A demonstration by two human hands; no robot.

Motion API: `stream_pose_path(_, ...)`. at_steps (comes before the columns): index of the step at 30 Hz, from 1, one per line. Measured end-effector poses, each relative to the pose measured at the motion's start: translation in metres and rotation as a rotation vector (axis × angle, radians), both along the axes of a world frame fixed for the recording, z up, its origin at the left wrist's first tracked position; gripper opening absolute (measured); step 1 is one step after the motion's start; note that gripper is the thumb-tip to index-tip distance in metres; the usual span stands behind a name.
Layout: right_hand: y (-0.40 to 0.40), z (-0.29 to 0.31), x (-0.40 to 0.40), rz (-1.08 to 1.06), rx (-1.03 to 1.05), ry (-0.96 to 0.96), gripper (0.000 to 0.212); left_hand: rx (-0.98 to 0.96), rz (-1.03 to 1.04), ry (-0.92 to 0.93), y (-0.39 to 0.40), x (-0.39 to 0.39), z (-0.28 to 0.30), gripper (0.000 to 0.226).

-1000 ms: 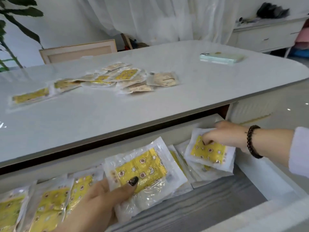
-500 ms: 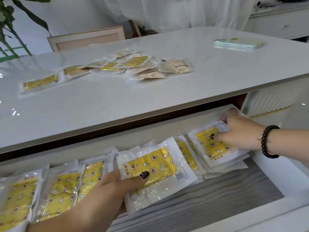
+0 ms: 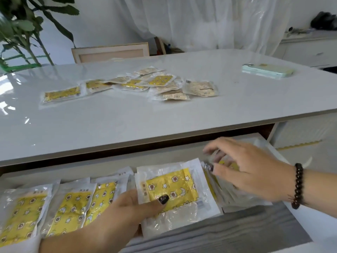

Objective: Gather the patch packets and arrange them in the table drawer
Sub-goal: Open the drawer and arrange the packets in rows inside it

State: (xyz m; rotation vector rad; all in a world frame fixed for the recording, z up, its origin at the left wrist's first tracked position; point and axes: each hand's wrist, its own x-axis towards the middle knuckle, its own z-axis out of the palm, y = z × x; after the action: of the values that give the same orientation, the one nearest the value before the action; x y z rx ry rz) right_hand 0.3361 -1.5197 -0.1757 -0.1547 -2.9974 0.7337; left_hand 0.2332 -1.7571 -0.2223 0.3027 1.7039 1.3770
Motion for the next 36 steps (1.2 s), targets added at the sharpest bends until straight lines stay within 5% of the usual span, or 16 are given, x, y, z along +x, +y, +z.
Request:
stream_pose_path(4, -0.008, -0.001, -0.004, 0.045, -0.399, -0.062, 0.057, 0.061, -0.163, 0.168, 0.006, -0.004, 0.010, 0.007)
stream_pose_path(10, -0.023, 0.001, -0.019, -0.084, -0.439, -0.124, 0.037, -0.069, -0.125, 0.308, 0.028, -0.022, 0.016, 0.014)
stream_pose_path(13, -0.019, -0.003, -0.019, -0.221, -0.555, -0.238, 0.036, -0.128, 0.137, 0.202, 0.039, -0.030, 0.002, 0.047)
stream_pose_path(18, -0.008, -0.011, -0.015, -0.365, -0.715, -0.338, 0.031, -0.071, 0.241, 0.112, 0.055, -0.023, -0.006, 0.040)
stream_pose_path(27, -0.005, -0.013, -0.005, -0.439, -0.610, -0.340, 0.039, -0.090, 0.105, 0.194, 0.069, -0.012, 0.001, 0.092)
stream_pose_path(31, -0.006, -0.017, -0.005, -0.414, -0.542, -0.340, 0.045, -0.100, 0.102, 0.241, 0.068, -0.002, -0.001, 0.090)
stream_pose_path(36, -0.015, -0.011, -0.002, -0.164, -0.170, -0.329, 0.032, -0.107, 0.189, 0.310, 0.074, -0.007, -0.001, 0.062)
